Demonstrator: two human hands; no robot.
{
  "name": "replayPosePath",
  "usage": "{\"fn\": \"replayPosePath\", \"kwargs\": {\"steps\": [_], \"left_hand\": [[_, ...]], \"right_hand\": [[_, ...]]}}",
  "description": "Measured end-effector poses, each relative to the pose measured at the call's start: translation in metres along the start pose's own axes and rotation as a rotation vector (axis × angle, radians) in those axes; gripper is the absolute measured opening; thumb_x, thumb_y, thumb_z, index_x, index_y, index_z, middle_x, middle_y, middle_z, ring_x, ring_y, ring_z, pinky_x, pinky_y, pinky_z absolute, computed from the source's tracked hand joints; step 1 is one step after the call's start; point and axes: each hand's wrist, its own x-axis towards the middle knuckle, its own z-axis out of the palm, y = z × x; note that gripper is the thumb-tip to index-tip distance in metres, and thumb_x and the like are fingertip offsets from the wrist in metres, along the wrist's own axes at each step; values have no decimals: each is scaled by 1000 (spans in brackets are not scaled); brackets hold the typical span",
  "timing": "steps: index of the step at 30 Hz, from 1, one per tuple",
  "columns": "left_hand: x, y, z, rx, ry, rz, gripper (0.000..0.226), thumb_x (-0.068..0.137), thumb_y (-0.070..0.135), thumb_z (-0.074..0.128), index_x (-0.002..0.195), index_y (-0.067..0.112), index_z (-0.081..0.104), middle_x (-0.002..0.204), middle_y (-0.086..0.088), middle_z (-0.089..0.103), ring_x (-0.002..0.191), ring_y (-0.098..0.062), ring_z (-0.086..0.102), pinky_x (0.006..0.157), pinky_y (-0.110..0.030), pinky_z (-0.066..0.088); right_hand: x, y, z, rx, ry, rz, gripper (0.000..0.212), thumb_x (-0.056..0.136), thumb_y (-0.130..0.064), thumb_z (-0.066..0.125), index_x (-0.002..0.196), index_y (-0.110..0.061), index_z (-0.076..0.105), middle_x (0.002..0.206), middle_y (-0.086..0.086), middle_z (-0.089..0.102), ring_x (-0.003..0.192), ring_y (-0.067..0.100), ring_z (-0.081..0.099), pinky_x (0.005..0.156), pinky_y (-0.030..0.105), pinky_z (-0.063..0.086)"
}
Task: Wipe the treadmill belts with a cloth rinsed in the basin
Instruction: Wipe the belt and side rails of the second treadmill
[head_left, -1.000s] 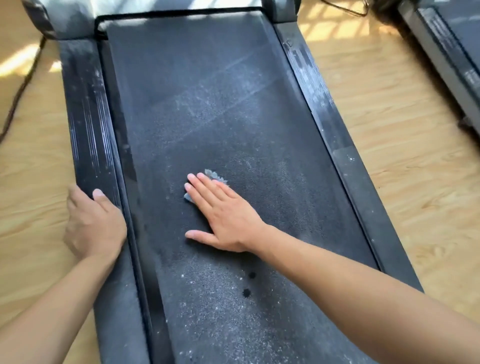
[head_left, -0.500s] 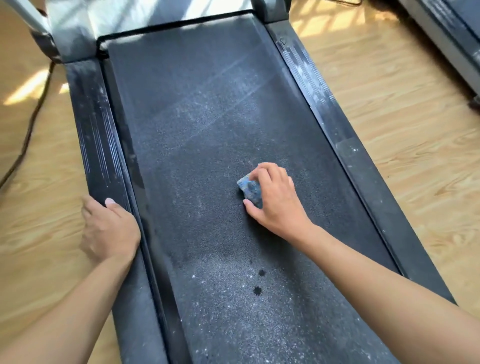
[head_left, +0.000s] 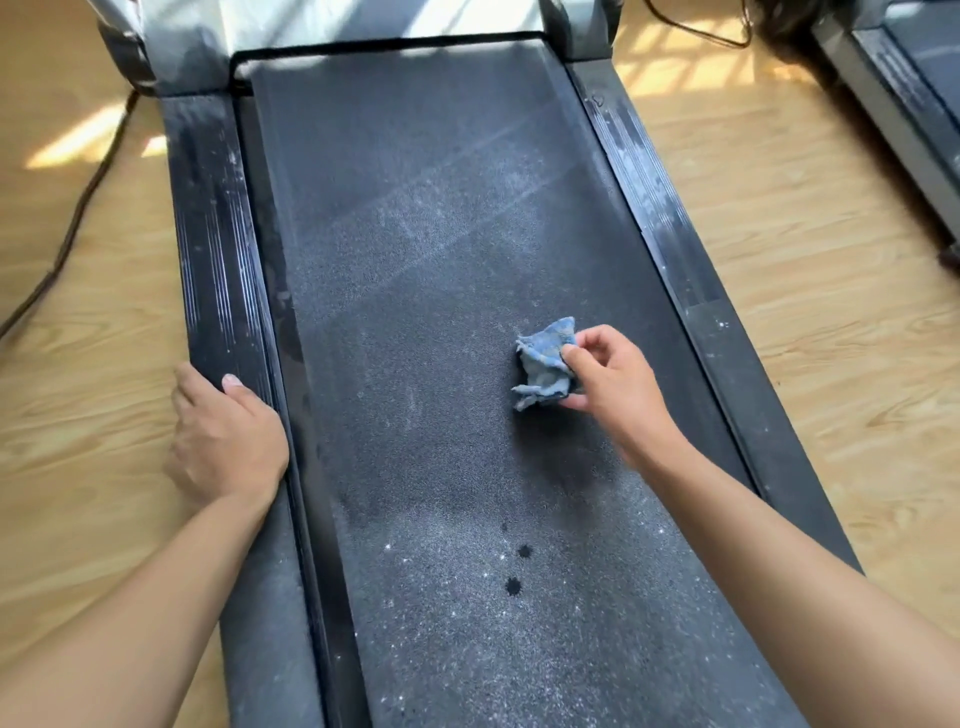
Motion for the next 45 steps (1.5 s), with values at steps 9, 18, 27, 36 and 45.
{"fn": "replayPosePath", "kwargs": {"steps": [9, 18, 27, 36, 45], "left_hand": [[-1, 0, -1, -12, 4, 16, 51, 108, 32, 35, 151, 3, 33, 143, -29, 51, 115, -58, 57, 91, -63, 43], [-2, -1, -1, -21, 3, 23, 52, 108, 31, 35, 151, 2, 33, 143, -30, 50, 116, -58, 56, 91, -63, 43], [-2, -1, 0, -8, 15, 26, 51, 108, 32, 34, 149, 1, 34, 140, -31, 51, 113, -59, 57, 89, -64, 43], [-2, -1, 1, -2, 29, 15, 51, 107, 32, 34, 147, 1, 36, 140, -29, 51, 113, -58, 57, 87, -65, 44], [-1, -3, 3, -11, 12, 18, 51, 108, 31, 35, 150, 1, 34, 142, -29, 50, 115, -57, 57, 89, -64, 43]], "right_hand": [[-11, -15, -5, 721, -189, 305, 45, 92, 15, 59, 134, 1, 53, 117, 22, 73, 95, 32, 76, 85, 45, 64], [-15, -13, 0, 795, -221, 341, 73, 74, 12, 74, 143, 6, 53, 115, 17, 74, 96, 27, 76, 75, 36, 64], [2, -8, -24, 575, 111, 185, 39, 89, 7, 69, 123, -8, 61, 106, 11, 77, 89, 28, 76, 81, 44, 65], [35, 54, -87, -890, 216, -346, 17, 95, -24, 70, 101, -11, 60, 96, 11, 61, 93, 38, 55, 87, 48, 45], [30, 36, -41, -640, 156, -249, 11, 103, -28, 63, 103, -18, 57, 94, -1, 68, 88, 26, 63, 83, 42, 48]]}}
